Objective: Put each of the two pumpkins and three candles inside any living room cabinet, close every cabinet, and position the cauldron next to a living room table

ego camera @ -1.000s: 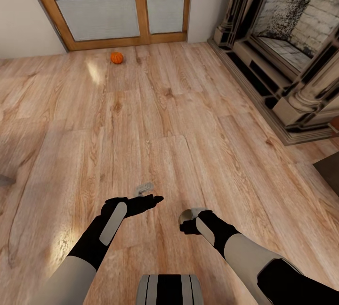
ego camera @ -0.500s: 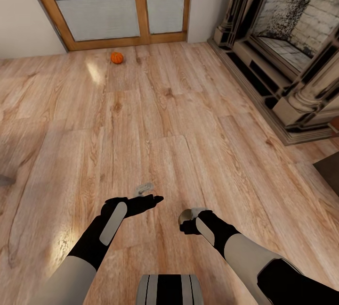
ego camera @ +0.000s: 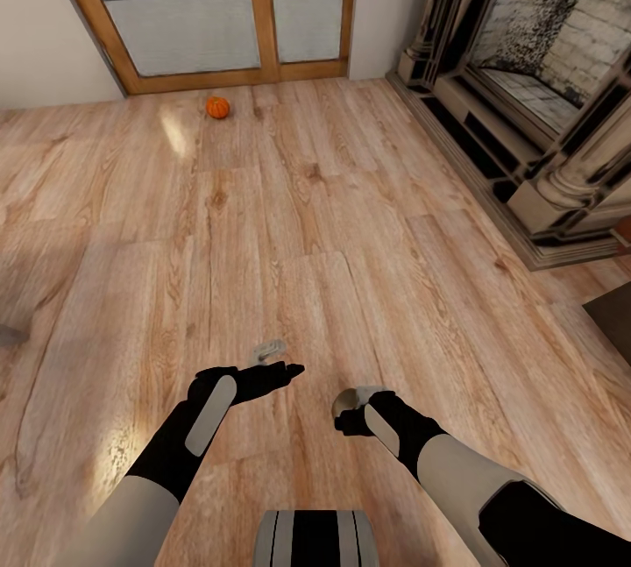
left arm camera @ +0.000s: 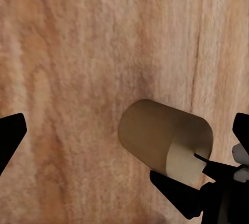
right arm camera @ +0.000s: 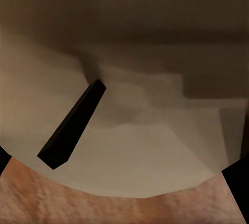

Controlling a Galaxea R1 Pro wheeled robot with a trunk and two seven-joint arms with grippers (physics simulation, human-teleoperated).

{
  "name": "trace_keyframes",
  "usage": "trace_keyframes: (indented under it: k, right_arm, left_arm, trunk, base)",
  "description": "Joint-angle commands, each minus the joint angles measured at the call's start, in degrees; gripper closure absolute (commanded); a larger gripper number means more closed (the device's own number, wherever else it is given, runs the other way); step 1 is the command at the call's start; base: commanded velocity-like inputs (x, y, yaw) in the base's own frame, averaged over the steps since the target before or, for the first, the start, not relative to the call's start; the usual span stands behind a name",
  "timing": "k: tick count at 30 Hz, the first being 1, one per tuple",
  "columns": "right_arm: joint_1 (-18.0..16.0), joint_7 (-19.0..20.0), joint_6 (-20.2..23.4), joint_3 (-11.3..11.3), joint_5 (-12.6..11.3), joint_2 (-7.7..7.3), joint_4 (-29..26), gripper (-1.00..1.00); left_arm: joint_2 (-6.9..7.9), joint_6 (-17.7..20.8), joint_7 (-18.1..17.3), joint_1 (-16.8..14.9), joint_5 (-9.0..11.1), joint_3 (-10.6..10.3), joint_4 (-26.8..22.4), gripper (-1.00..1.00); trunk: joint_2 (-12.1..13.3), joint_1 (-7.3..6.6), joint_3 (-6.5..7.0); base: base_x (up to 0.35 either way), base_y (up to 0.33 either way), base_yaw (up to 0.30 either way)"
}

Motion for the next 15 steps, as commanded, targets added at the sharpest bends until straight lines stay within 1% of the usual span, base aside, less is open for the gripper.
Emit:
trace_keyframes:
  k: [1, 7, 15]
  right_arm:
    - [-0.02, -0.47, 0.20, 0.38, -0.61, -0.03, -0.11, 1.00]
    - [-0.03, -0.42, 0.17, 0.37, -0.74, -0.03, -0.11, 1.00]
    - [-0.02, -0.38, -3.28, 0.46, -0.77, -0.03, -0.11, 1.00]
  left_arm:
    - [-0.01, 0.19, 0.50, -0.03, 0.59, -0.04, -0.07, -1.00]
    - [0.00, 0.19, 0.50, -0.03, 0.50, -0.04, -0.07, -1.00]
    - [0.01, 0.19, 0.50, -0.01, 0.50, -0.04, -0.07, -1.00]
  trunk:
    - [-0.01, -0.01, -0.04]
    - [-0.01, -0.01, -0.04]
    - [0.09, -0.21, 1.73]
  base:
    - [0.000, 0.000, 0.000]
    - [0.000, 0.000, 0.000]
    - [0.000, 0.000, 0.000]
